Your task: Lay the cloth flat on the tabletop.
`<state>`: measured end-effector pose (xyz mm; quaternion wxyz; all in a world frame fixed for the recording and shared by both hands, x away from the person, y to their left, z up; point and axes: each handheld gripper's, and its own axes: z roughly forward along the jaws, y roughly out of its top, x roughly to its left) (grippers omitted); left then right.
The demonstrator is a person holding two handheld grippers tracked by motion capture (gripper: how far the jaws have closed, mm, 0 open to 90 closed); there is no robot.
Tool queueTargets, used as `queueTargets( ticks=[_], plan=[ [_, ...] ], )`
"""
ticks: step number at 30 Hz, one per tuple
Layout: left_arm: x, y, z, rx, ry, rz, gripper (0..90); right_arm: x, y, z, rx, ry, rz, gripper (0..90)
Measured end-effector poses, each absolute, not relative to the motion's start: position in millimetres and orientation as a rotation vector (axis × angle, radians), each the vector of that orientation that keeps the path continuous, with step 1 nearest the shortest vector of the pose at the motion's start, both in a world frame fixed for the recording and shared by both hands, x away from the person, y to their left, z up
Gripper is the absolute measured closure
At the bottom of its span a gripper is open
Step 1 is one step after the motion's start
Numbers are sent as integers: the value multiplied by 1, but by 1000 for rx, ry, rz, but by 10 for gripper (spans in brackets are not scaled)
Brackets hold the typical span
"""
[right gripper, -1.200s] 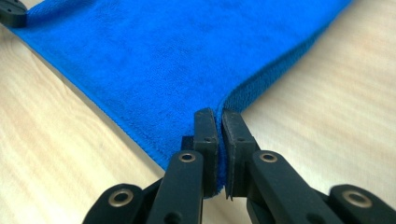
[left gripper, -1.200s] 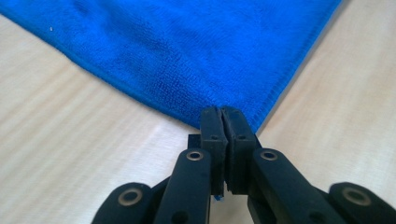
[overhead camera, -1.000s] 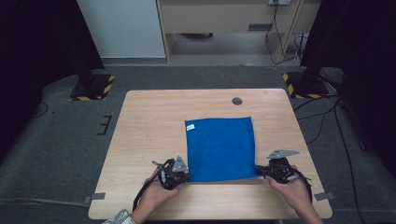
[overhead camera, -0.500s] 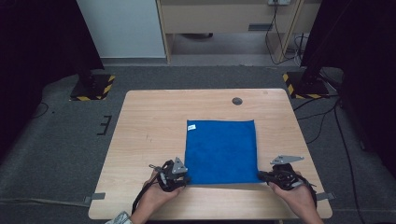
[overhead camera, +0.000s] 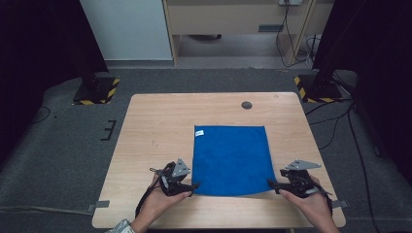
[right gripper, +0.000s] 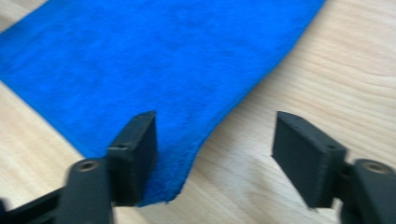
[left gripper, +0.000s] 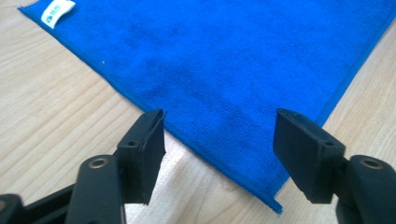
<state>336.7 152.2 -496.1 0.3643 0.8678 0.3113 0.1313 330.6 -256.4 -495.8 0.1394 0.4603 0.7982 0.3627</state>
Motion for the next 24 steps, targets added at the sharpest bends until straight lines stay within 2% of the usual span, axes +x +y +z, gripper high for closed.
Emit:
queueTargets(
  ticks=[4,12,19,24],
  plan=[
    [343,154,-493,2203,803,344,297,334,-261,-493,1360,2266,1064,228],
    [361,159,-482,2149,800,372,268,336,-271,-481,1356,2209,1133,196],
    [392,161,-472,2116,797,363,190,353,-269,-484,1366,2194,1154,167],
    [414,158,-471,2153,790,337,123,367,-257,-485,1346,2199,1187,152]
  ],
)
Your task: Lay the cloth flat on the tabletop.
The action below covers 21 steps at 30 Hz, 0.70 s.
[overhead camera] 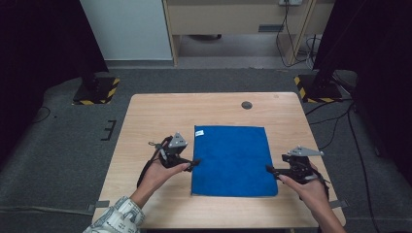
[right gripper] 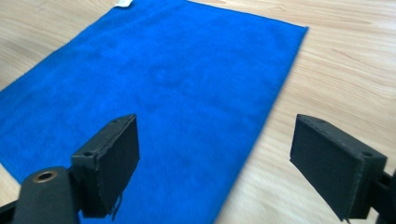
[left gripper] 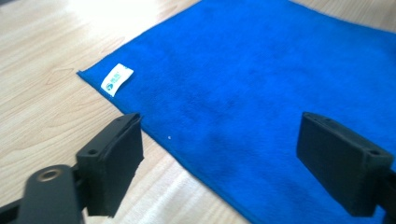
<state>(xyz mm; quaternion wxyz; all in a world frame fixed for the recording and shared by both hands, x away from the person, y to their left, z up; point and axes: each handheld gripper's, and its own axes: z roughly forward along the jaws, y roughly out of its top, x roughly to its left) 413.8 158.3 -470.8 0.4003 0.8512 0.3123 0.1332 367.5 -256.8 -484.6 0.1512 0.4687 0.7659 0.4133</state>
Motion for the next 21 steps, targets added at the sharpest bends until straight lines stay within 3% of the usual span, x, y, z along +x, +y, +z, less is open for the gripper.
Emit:
queueTargets(
  ticks=[21],
  plan=[
    [455,142,-462,2134,787,285,62,391,-190,-484,1145,2352,1222,83]
  ],
)
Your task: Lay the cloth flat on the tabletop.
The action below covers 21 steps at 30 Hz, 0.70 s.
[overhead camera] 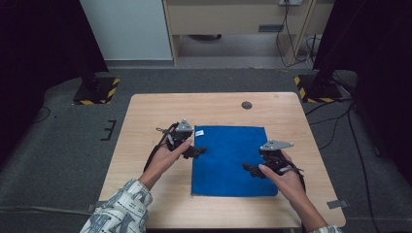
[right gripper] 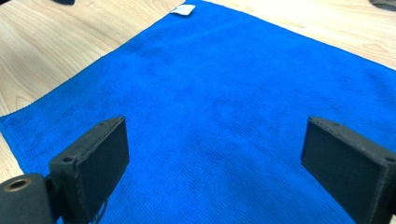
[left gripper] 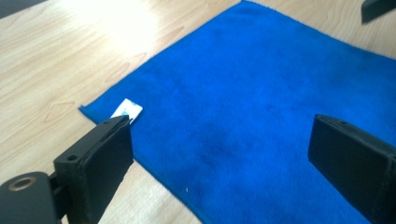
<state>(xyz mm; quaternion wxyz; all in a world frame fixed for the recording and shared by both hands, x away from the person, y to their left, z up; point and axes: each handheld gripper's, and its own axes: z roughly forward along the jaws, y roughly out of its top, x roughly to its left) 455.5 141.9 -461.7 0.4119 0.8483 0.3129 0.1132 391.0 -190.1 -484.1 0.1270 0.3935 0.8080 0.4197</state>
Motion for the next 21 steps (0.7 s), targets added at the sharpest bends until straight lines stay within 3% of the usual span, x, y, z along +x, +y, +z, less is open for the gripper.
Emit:
queueTargets(
  ticks=[7,21],
  plan=[
    [466,136,-456,2117,786,293,64,398,-176,-486,1141,2376,1185,141],
    [480,129,-453,2133,780,270,63,392,-133,-491,1032,2408,1198,173]
  ],
)
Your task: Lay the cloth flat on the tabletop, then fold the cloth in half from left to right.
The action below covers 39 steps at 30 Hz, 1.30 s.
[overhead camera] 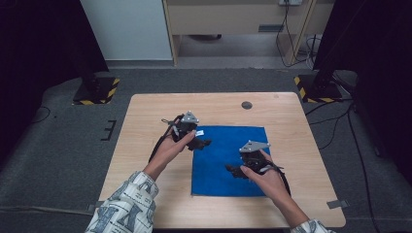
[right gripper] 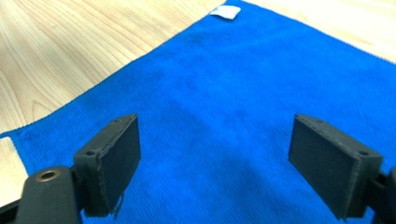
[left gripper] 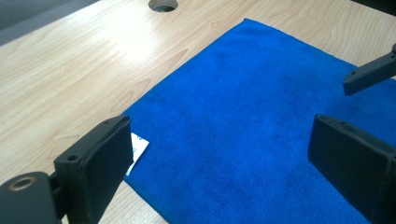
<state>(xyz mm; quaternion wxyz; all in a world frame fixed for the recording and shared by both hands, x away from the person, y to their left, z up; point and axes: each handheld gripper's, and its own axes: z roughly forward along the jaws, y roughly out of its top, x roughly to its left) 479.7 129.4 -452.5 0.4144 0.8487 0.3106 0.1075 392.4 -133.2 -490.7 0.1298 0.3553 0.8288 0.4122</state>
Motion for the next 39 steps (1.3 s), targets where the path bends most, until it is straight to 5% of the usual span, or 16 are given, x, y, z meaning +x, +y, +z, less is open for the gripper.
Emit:
queueTargets(
  ticks=[11,20,39],
  plan=[
    [486,130,-452,2135,783,283,71,386,-100,-491,949,2451,1204,142],
    [495,135,-455,2100,793,288,80,379,-74,-496,895,2504,1217,202],
    [508,135,-458,2117,819,301,93,361,-53,-503,841,2545,1258,533]
  ],
)
